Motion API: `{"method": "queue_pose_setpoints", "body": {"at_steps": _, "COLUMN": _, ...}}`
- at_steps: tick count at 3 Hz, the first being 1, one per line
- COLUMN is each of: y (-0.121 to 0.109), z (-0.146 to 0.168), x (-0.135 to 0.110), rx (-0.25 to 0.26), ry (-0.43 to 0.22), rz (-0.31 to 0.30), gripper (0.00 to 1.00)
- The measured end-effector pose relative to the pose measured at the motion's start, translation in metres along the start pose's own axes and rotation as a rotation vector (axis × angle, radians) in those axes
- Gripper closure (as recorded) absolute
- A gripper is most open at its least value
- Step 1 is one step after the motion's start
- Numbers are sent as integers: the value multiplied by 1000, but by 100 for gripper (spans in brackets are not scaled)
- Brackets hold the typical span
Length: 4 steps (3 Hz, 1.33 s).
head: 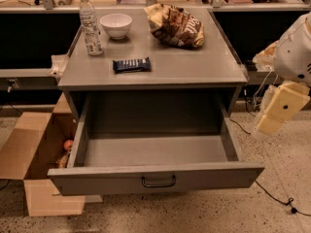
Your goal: Close top drawer
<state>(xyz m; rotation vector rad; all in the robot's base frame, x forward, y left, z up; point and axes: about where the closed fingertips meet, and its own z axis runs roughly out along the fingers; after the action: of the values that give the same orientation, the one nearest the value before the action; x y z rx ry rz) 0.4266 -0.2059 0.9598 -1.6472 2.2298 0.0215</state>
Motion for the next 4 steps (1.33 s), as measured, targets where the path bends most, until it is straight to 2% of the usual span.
{"method": "queue_pose_setpoints", "body": {"at_steps": 1, "y": 10, "z": 25, "x": 4, "rx": -18, "ry": 15, "rz": -22, "gripper": 0}}
{"method": "queue_pose_setpoints", "body": {"at_steps": 2, "y": 31, "z": 68, "x": 19, "rx": -35, "ry": 47, "rz": -65, "gripper": 14}}
{"method": "queue_pose_setpoints", "body": {"at_steps": 3, "y": 57, "z": 131, "x": 55, "rx": -58, "ry": 83, "rz": -88, "gripper": 42}}
{"method": "queue_pose_setpoints", "body": {"at_steps": 4, "y": 62, "z": 171, "x": 87, "rx": -80, "ry": 49, "rz": -56, "gripper": 65}}
